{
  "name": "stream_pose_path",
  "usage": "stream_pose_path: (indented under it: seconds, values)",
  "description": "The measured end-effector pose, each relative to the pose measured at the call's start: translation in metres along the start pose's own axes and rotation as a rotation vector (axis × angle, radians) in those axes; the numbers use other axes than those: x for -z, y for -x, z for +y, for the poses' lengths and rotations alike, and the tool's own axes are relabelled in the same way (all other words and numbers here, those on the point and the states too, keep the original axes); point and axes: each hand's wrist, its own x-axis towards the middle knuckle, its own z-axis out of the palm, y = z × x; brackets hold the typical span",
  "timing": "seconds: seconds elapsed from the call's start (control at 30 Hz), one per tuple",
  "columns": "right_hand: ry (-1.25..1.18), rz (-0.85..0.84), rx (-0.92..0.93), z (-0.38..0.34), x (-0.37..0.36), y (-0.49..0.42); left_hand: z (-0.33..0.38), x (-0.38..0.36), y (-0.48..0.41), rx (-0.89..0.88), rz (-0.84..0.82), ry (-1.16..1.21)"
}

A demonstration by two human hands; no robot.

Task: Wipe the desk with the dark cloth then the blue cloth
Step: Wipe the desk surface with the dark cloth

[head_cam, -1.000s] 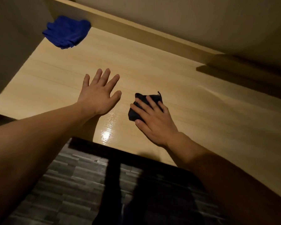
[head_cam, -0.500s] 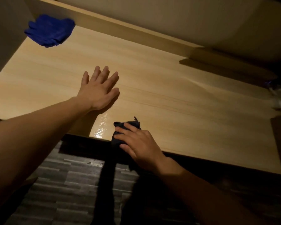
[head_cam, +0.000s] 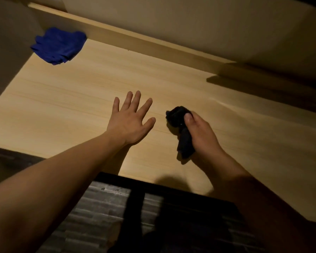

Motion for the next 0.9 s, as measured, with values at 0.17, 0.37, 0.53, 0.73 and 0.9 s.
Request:
stream_pose_path:
  seconds: [0.17,0.37,0.53,0.73,0.9]
  values:
    - [0.505,0.027,0.278,-0.008,0.048,-0.106,0.002,-0.001,0.001,0.032,0.011,0.002]
    - [0.957,-0.035,0.384,-0.007,0.087,-0.216,0.003,-0.002,0.000,0.050,0.017,-0.017]
    - [1.231,-0.129,0.357,0.003,0.088,-0.230,0.004,-0.001,-0.001,0.070,-0.004,-0.035]
    - [1.299,-0.152,0.380,0.007,0.084,-0.217,0.004,0.000,-0.001,0.078,-0.004,-0.040]
    - [1.317,-0.201,0.462,0.023,0.075,-0.179,0.004,-0.001,-0.001,0.075,-0.004,-0.050]
